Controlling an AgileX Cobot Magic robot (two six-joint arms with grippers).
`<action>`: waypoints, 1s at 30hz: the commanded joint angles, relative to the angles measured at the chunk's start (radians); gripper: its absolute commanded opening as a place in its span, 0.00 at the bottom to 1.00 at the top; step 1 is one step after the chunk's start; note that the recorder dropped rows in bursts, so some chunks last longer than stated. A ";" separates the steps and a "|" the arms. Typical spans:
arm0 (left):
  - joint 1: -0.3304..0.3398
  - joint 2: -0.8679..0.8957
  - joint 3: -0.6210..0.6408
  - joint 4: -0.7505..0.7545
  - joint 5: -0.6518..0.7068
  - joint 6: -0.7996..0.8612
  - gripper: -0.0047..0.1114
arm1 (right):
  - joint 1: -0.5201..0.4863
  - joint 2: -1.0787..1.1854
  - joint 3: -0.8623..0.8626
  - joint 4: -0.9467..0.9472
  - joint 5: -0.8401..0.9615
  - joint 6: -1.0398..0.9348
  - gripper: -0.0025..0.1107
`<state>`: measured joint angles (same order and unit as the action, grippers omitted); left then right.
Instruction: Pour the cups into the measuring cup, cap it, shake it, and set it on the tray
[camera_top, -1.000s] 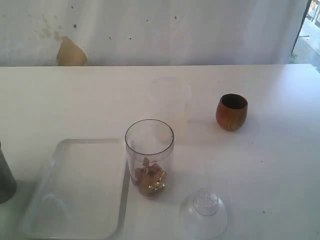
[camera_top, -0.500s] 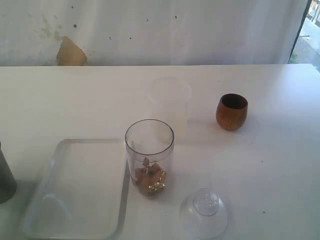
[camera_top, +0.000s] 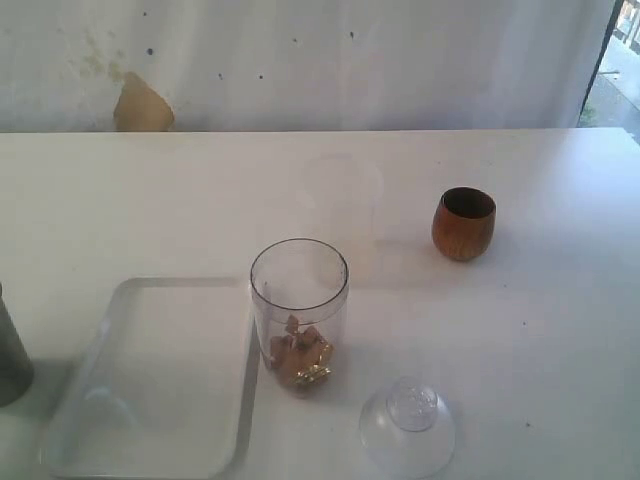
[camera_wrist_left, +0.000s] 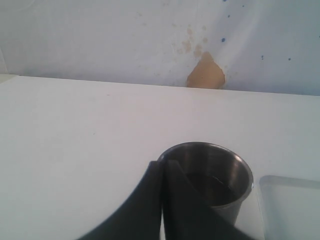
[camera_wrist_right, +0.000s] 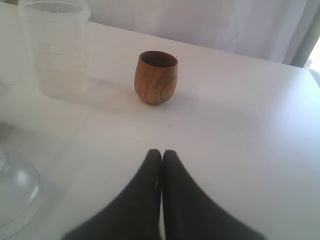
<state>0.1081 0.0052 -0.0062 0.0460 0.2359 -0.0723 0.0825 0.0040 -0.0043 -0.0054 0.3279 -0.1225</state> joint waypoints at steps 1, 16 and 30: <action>0.000 -0.005 0.006 -0.005 -0.002 0.003 0.04 | -0.005 -0.004 0.004 -0.006 -0.008 -0.002 0.02; 0.000 -0.005 0.006 -0.005 -0.002 0.003 0.04 | -0.005 -0.004 0.004 -0.003 -0.008 -0.002 0.02; 0.000 -0.005 0.006 -0.055 -0.087 -0.052 0.04 | -0.005 -0.004 0.004 -0.003 -0.008 -0.002 0.02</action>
<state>0.1081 0.0052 -0.0062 0.0388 0.2201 -0.0766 0.0825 0.0040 -0.0043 0.0000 0.3279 -0.1225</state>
